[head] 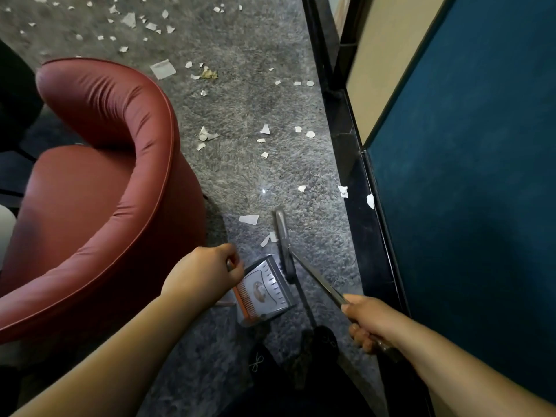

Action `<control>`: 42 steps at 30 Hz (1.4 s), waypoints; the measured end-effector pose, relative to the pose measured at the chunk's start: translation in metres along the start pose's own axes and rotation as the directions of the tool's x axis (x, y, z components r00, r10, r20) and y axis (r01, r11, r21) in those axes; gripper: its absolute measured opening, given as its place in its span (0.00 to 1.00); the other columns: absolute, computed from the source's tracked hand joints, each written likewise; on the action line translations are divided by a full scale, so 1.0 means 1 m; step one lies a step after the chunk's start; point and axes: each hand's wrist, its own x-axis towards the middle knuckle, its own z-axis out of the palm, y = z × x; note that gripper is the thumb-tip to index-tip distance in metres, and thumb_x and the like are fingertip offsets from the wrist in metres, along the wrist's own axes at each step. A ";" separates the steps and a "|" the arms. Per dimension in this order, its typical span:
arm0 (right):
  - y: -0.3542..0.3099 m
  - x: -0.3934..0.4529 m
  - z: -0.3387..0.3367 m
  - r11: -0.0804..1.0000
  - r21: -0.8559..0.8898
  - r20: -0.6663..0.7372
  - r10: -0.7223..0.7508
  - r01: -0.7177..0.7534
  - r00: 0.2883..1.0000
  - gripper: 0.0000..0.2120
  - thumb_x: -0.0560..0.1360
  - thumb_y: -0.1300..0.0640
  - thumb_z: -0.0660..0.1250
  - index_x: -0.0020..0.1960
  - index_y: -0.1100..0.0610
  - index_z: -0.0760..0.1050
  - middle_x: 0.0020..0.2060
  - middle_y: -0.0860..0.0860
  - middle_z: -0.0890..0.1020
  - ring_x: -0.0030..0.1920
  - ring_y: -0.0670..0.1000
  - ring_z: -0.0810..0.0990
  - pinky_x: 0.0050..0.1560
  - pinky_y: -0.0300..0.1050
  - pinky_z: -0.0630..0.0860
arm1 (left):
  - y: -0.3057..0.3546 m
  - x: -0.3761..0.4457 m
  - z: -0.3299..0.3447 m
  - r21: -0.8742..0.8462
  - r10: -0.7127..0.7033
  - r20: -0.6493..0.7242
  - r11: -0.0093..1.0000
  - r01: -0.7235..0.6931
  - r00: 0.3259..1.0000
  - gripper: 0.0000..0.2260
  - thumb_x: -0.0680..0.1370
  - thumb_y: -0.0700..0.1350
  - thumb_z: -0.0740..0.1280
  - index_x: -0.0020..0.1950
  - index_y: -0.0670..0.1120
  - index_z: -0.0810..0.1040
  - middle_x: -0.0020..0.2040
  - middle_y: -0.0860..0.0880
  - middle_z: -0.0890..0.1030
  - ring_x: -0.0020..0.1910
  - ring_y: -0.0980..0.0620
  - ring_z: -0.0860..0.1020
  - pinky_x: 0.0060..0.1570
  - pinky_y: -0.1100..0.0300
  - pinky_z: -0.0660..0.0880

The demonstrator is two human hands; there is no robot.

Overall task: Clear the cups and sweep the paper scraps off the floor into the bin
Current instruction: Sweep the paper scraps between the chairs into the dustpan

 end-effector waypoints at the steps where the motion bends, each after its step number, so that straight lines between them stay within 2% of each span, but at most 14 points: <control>1: -0.001 -0.001 -0.002 1.000 0.017 -0.013 -0.024 0.024 1.000 0.12 0.83 0.58 0.53 0.63 0.45 0.64 0.23 0.53 0.67 0.15 0.45 0.61 0.18 0.31 0.61 | -0.003 -0.002 -0.002 -0.019 -0.023 -0.002 1.000 0.023 1.000 0.09 0.75 0.56 0.66 0.46 0.52 0.79 0.40 0.48 0.84 0.43 0.45 0.82 0.40 0.53 0.79; 4: -0.007 0.001 -0.008 0.996 0.032 -0.053 -0.085 0.087 0.995 0.17 0.82 0.58 0.54 0.69 0.45 0.61 0.26 0.53 0.65 0.17 0.45 0.60 0.19 0.31 0.60 | -0.013 -0.008 -0.009 -0.126 -0.149 -0.039 0.982 0.143 0.988 0.09 0.75 0.56 0.67 0.46 0.51 0.79 0.40 0.49 0.84 0.44 0.44 0.82 0.43 0.53 0.78; 7: -0.027 0.007 -0.016 0.987 -0.055 -0.071 -0.156 0.152 0.985 0.13 0.82 0.58 0.54 0.65 0.52 0.67 0.27 0.54 0.66 0.17 0.45 0.60 0.20 0.31 0.61 | -0.021 -0.006 -0.017 -0.226 -0.278 -0.075 0.940 0.255 0.958 0.08 0.75 0.55 0.68 0.44 0.52 0.80 0.37 0.53 0.82 0.43 0.46 0.82 0.44 0.55 0.78; 11: -0.065 0.029 -0.031 0.960 -0.193 -0.095 -0.223 0.201 0.970 0.09 0.82 0.59 0.55 0.60 0.53 0.69 0.27 0.55 0.67 0.17 0.46 0.62 0.20 0.34 0.63 | -0.021 0.006 -0.024 -0.261 -0.328 -0.075 0.918 0.299 0.942 0.08 0.75 0.54 0.69 0.39 0.54 0.77 0.33 0.57 0.79 0.42 0.47 0.81 0.44 0.56 0.77; 16: -0.132 0.062 -0.046 0.914 -0.347 -0.053 -0.245 0.213 0.968 0.05 0.81 0.62 0.55 0.55 0.57 0.68 0.27 0.55 0.66 0.17 0.47 0.62 0.19 0.33 0.62 | -0.013 0.037 -0.031 -0.252 -0.406 -0.071 0.891 0.378 0.911 0.07 0.76 0.54 0.68 0.41 0.52 0.78 0.33 0.56 0.77 0.43 0.47 0.80 0.44 0.58 0.75; 22: -0.214 0.105 -0.060 0.809 -0.548 0.040 -0.231 0.215 0.972 0.19 0.81 0.61 0.56 0.72 0.56 0.62 0.28 0.56 0.70 0.22 0.50 0.65 0.19 0.34 0.63 | -0.003 0.070 -0.035 -0.222 -0.539 -0.046 0.826 0.518 0.841 0.07 0.76 0.56 0.67 0.42 0.54 0.78 0.36 0.54 0.80 0.40 0.49 0.80 0.40 0.57 0.77; 25: -0.250 0.129 -0.057 0.718 -0.655 0.092 -0.233 0.236 0.968 0.20 0.81 0.61 0.57 0.73 0.56 0.61 0.28 0.57 0.71 0.21 0.51 0.66 0.20 0.36 0.64 | 0.001 0.087 -0.039 -0.186 -0.571 -0.049 0.811 0.554 0.820 0.08 0.76 0.57 0.67 0.44 0.54 0.79 0.37 0.53 0.82 0.39 0.49 0.81 0.40 0.55 0.78; 28: -0.276 0.150 -0.045 0.575 -0.779 0.126 -0.244 0.248 0.962 0.18 0.80 0.61 0.56 0.70 0.57 0.64 0.28 0.58 0.72 0.23 0.53 0.69 0.22 0.39 0.66 | 0.007 0.101 -0.038 -0.160 -0.589 -0.029 0.800 0.578 0.808 0.08 0.76 0.59 0.66 0.42 0.56 0.76 0.38 0.53 0.82 0.39 0.49 0.81 0.40 0.55 0.79; 32: -0.290 0.173 -0.023 0.234 -0.953 0.128 -0.264 0.193 0.956 0.15 0.79 0.60 0.58 0.65 0.59 0.70 0.40 0.58 0.76 0.35 0.57 0.77 0.30 0.46 0.74 | 0.014 0.108 -0.035 -0.119 -0.595 -0.027 0.800 0.588 0.804 0.09 0.76 0.59 0.64 0.45 0.55 0.78 0.40 0.51 0.83 0.41 0.47 0.81 0.40 0.54 0.79; 34: -0.288 0.176 -0.013 0.076 -0.985 0.133 -0.229 0.155 0.964 0.17 0.78 0.63 0.59 0.67 0.60 0.67 0.47 0.58 0.77 0.40 0.58 0.78 0.30 0.46 0.74 | 0.012 0.109 -0.035 -0.120 -0.597 -0.016 0.798 0.591 0.802 0.09 0.77 0.59 0.64 0.46 0.55 0.78 0.40 0.51 0.83 0.40 0.47 0.81 0.40 0.54 0.79; 36: -0.283 0.176 -0.008 -0.036 -0.990 0.141 -0.174 0.137 0.975 0.20 0.78 0.64 0.60 0.70 0.61 0.63 0.56 0.59 0.77 0.48 0.60 0.79 0.28 0.45 0.70 | 0.008 0.108 -0.034 -0.139 -0.601 -0.005 0.792 0.594 0.799 0.09 0.76 0.59 0.64 0.44 0.55 0.77 0.39 0.51 0.83 0.39 0.47 0.81 0.40 0.52 0.80; 37: -0.280 0.176 -0.006 -0.074 -0.989 0.136 -0.149 0.127 0.979 0.22 0.79 0.64 0.60 0.71 0.61 0.61 0.57 0.59 0.76 0.49 0.59 0.79 0.30 0.45 0.70 | 0.005 0.107 -0.034 -0.149 -0.604 -0.007 0.788 0.597 0.797 0.08 0.76 0.59 0.64 0.43 0.56 0.76 0.39 0.51 0.82 0.39 0.47 0.81 0.40 0.52 0.80; 40: -0.266 0.177 -0.010 -0.030 -0.995 0.099 -0.080 0.097 0.992 0.24 0.79 0.64 0.59 0.72 0.58 0.57 0.43 0.57 0.73 0.37 0.56 0.74 0.31 0.48 0.72 | -0.003 0.104 -0.034 -0.163 -0.610 -0.018 0.784 0.600 0.792 0.07 0.76 0.59 0.65 0.40 0.58 0.74 0.39 0.52 0.82 0.38 0.47 0.80 0.40 0.52 0.80; 42: -0.253 0.171 -0.014 0.000 -0.995 0.102 -0.060 0.102 0.993 0.23 0.79 0.62 0.60 0.71 0.58 0.57 0.46 0.58 0.74 0.43 0.58 0.76 0.38 0.49 0.74 | -0.007 0.102 -0.034 -0.175 -0.608 -0.013 0.783 0.597 0.794 0.07 0.76 0.58 0.65 0.40 0.58 0.74 0.39 0.52 0.82 0.38 0.47 0.80 0.40 0.52 0.80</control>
